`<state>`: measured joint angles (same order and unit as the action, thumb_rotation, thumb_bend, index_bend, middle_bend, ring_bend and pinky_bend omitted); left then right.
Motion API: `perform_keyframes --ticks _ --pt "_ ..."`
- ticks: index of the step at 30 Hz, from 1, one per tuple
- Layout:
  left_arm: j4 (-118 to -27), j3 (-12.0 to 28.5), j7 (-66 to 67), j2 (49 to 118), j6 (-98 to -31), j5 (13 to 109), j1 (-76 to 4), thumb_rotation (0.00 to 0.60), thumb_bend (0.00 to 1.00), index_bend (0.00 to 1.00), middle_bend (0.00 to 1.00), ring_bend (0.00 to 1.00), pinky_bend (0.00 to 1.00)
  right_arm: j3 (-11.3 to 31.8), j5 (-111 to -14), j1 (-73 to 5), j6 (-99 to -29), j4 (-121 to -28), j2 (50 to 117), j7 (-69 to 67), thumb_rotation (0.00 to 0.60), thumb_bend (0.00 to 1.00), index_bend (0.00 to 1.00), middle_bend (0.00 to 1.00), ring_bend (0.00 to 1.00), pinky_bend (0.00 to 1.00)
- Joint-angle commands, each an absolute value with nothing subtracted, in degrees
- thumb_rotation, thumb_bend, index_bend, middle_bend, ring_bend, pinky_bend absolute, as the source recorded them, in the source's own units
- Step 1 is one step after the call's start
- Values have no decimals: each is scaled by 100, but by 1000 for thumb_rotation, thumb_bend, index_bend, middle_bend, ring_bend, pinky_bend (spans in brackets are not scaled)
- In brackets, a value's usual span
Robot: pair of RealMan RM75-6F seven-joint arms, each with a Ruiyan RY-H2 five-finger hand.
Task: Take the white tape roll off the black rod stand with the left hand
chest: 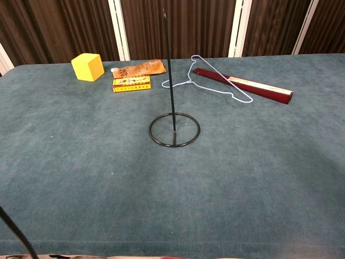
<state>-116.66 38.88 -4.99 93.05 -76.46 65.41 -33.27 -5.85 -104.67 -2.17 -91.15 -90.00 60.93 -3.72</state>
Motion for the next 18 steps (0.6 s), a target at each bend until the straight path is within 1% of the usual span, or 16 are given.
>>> perform_keyframes --ticks 1,4,7,8,11,14,18 --pt "-11506 3687 -604 9044 -7693 6634 -3118 600 698 809 744 622 748 -590 -10481 -208 -9135 -9006 6093 -373 600 65 0 0 0 0" --pt "-11075 3456 -873 8850 -7545 6558 -2958 600 699 811 745 622 749 -582 -10480 -193 -9169 -9006 6106 -361 600 64 0 0 0 0" --pt "-10485 3158 -1142 8820 -7427 6639 -2880 600 698 814 746 622 740 -589 -10494 -200 -9142 -9024 6123 -316 600 65 0 0 0 0" --pt "-10131 2985 -1254 8826 -7383 6745 -2845 600 699 814 747 622 730 -601 -10520 -205 -9127 -9033 6129 -288 600 65 0 0 0 0" --pt "-9248 2679 -1668 8899 -7297 7036 -2825 600 700 814 754 648 701 -616 -10561 -204 -9143 -9045 6136 -299 600 65 0 0 0 0" --pt "-8552 2524 -2085 9038 -7126 7063 -2869 600 702 816 758 665 673 -614 -10556 -197 -9163 -9036 6135 -321 600 64 0 0 0 0" --pt "-7985 2301 -2472 9180 -6933 7149 -2912 600 701 817 761 659 612 -593 -10533 -186 -9199 -9026 6142 -340 600 64 0 0 0 0"
